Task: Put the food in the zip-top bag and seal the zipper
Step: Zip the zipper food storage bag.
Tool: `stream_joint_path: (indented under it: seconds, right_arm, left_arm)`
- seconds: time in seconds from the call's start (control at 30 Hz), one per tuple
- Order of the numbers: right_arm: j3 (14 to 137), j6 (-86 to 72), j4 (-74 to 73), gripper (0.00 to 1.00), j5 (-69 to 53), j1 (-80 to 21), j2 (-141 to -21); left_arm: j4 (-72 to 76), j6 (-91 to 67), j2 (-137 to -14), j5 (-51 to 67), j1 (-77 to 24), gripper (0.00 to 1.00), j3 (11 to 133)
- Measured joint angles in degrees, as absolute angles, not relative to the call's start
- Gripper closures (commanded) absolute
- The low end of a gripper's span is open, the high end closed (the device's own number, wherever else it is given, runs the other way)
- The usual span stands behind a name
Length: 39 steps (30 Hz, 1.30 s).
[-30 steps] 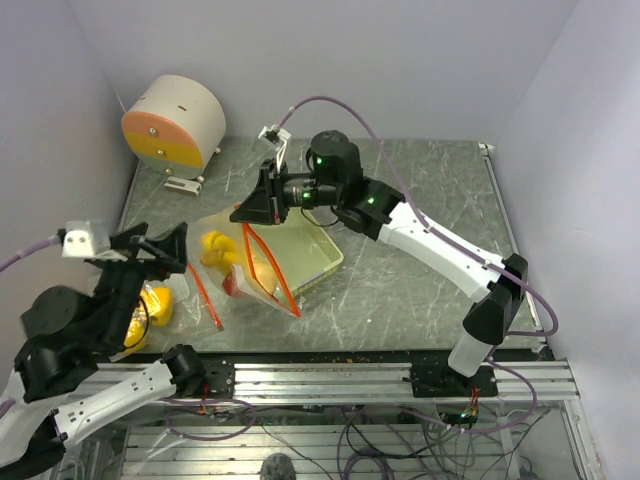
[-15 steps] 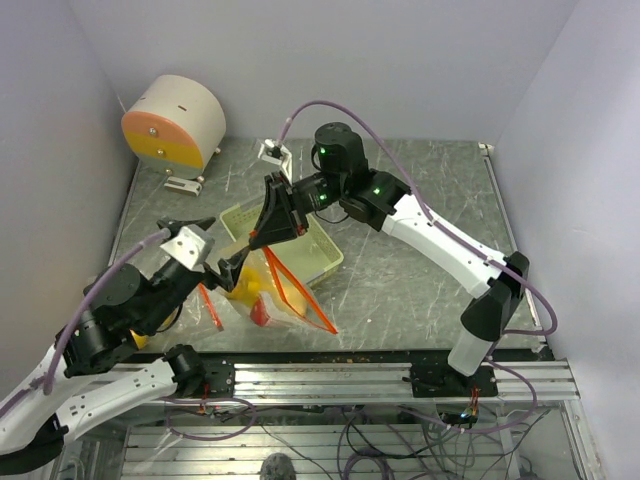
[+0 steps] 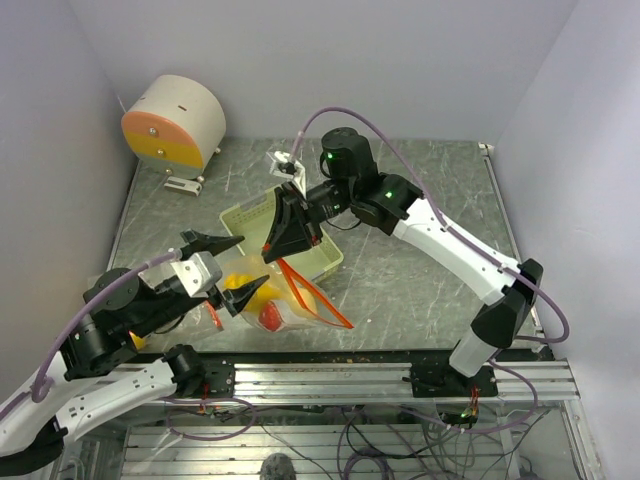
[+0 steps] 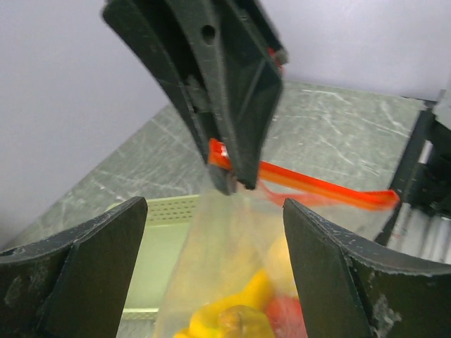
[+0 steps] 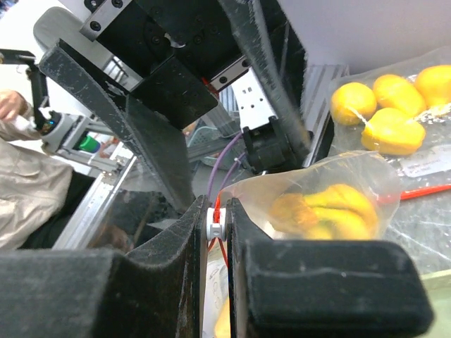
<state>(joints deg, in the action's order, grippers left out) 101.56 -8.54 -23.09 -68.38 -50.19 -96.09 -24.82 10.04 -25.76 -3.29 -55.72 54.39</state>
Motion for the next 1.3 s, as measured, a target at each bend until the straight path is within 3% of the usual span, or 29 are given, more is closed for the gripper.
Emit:
stream_joint_path:
  seconds: [0.23,0.5,0.73,0.8,0.83,0.87,0.9,1.0,1.07,1.3]
  right_arm:
    - [101.54,-2.85,-26.96,0.98,-67.31,-50.19,-93.62]
    - [100.95,2.37,-29.78,0.97,-68.16,-50.19,-91.72]
    - [98.94,5.30,-31.33,0.97,-68.86,-50.19,-90.21]
    - [98.80,5.48,-31.42,0.97,-68.82,-50.19,-90.19]
    - [98.76,5.48,-31.44,0.97,-68.82,-50.19,-90.19]
    - [98.74,5.37,-31.59,0.97,-68.95,-50.19,-90.19]
    - [98.72,5.30,-31.97,0.96,-69.43,-50.19,-90.19]
    - [98.56,4.86,-32.75,0.84,-69.38,-50.09,-89.95]
    - [98.52,4.62,-33.54,0.82,-68.12,-49.78,-89.80]
    - [92.73,3.64,-29.43,0.48,-52.84,-48.82,-83.99]
  left_arm:
    - [-25.34,8.67,-26.09,5.74,-55.72,0.11,54.37]
    - [-25.32,8.14,-30.65,7.79,-55.72,0.17,54.37]
    - [-24.01,7.86,-33.52,9.85,-55.72,0.52,54.37]
    - [-23.46,7.64,-34.13,11.16,-55.72,0.68,54.37]
    - [-23.33,7.49,-34.41,11.70,-55.72,0.83,54.37]
    - [-23.27,7.42,-34.74,12.08,-55.72,0.92,54.37]
    - [-23.11,7.51,-35.22,12.19,-55.66,0.93,54.37]
    - [-23.27,6.85,-36.23,12.25,-55.55,0.93,54.43]
    - [-23.51,6.39,-37.17,11.49,-55.53,0.93,54.68]
    - [-27.07,4.69,-38.00,8.71,-55.72,0.93,54.57]
